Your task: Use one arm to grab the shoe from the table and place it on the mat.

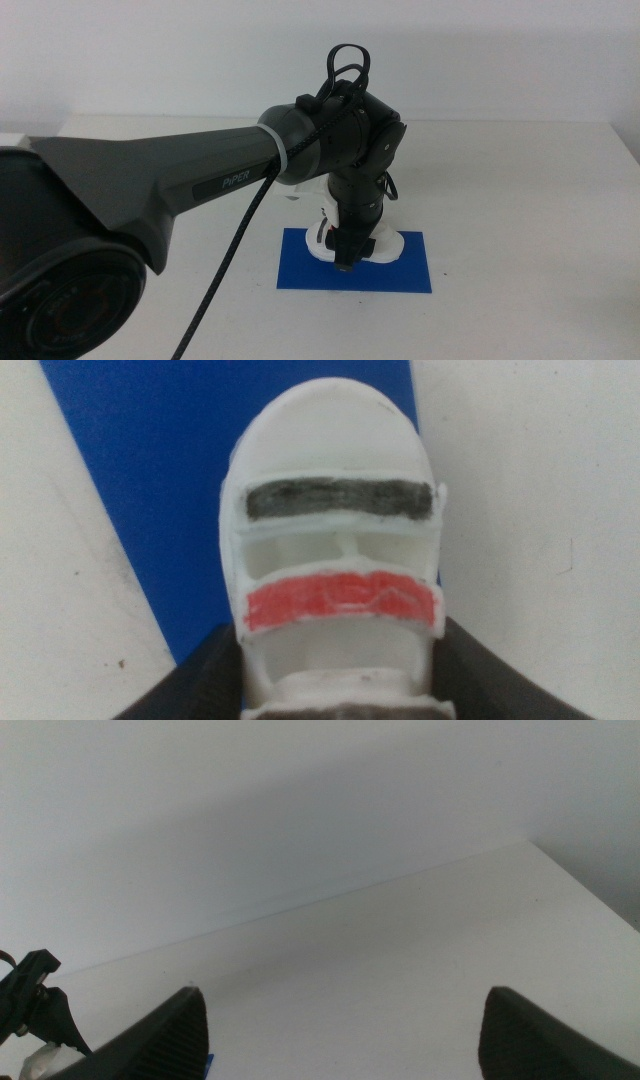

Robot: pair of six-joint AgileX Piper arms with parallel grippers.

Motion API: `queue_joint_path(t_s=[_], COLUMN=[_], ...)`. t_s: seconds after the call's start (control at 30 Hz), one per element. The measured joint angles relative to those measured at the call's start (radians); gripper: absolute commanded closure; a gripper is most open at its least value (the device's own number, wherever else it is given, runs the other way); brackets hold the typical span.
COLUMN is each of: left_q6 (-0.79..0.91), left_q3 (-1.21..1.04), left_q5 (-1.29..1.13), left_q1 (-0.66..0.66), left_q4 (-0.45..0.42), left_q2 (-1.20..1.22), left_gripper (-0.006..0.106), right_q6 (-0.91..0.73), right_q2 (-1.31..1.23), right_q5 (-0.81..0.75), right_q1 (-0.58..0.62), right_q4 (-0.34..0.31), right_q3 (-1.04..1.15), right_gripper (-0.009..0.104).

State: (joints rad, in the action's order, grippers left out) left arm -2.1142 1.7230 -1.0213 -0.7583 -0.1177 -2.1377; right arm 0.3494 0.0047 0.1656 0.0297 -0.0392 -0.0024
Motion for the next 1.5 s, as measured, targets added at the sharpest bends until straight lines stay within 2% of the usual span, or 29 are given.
queue_joint_path(t_s=[0.2, 0.3, 0.37, 0.43, 0.53, 0.57, 0.77, 0.87, 1.0, 1.1, 1.2, 1.27, 1.33, 1.4, 1.5], left_q6=[0.000, 0.000, 0.000, 0.000, 0.000, 0.000, 0.017, 0.121, 0.465, 0.851, 1.277, 1.575, 1.804, 1.910, 1.973], left_q3=[0.000, 0.000, 0.000, 0.000, 0.000, 0.000, -0.002, -0.011, -0.084, -0.220, -0.415, -0.569, -0.754, -0.921, -1.167], left_q5=[0.004, 0.013, 0.018, 0.022, 0.029, 0.029, -0.038, -0.124, -0.165, -0.125, 0.079, 0.293, 0.553, 0.766, 1.011], left_q1=[0.000, 0.000, 0.000, 0.000, 0.000, 0.000, 0.000, 0.000, 0.008, 0.047, 0.130, 0.217, 0.307, 0.377, 0.470], left_q4=[0.002, 0.000, 0.000, 0.000, 0.000, 0.000, 0.010, -0.036, -0.228, -0.275, -0.217, -0.116, -0.024, 0.013, 0.027], left_q2=[-0.034, -0.041, -0.041, -0.041, -0.044, -0.047, -0.005, 0.119, 0.377, 0.550, 0.720, 0.833, 0.958, 1.069, 1.215], left_gripper=[0.084, 0.078, 0.066, 0.046, 0.010, 0.006, 0.007, 0.007, 0.007, 0.007, 0.007, 0.007, 0.007, 0.007, 0.007], right_q6=[0.000, 0.000, 0.000, 0.000, 0.000, 0.000, 0.000, 0.000, 0.000, 0.000, 0.000, 0.000, 0.000, 0.000, 0.000], right_q2=[0.000, 0.000, 0.000, 0.000, 0.000, 0.000, 0.000, 0.000, 0.000, 0.000, 0.000, 0.000, 0.000, 0.000, 0.000], right_q5=[0.000, 0.000, 0.000, 0.000, 0.000, 0.000, 0.000, 0.000, 0.000, 0.000, 0.000, 0.000, 0.000, 0.000, 0.000], right_q1=[0.000, 0.000, 0.000, 0.000, 0.000, 0.000, 0.000, 0.000, 0.000, 0.000, 0.000, 0.000, 0.000, 0.000, 0.000], right_q4=[0.000, 0.000, 0.000, 0.000, 0.000, 0.000, 0.000, 0.000, 0.000, 0.000, 0.000, 0.000, 0.000, 0.000, 0.000], right_q3=[0.000, 0.000, 0.000, 0.000, 0.000, 0.000, 0.000, 0.000, 0.000, 0.000, 0.000, 0.000, 0.000, 0.000, 0.000], right_gripper=[0.016, 0.016, 0.016, 0.016, 0.016, 0.016, 0.016, 0.016, 0.016, 0.016, 0.016, 0.016, 0.016, 0.016, 0.016])
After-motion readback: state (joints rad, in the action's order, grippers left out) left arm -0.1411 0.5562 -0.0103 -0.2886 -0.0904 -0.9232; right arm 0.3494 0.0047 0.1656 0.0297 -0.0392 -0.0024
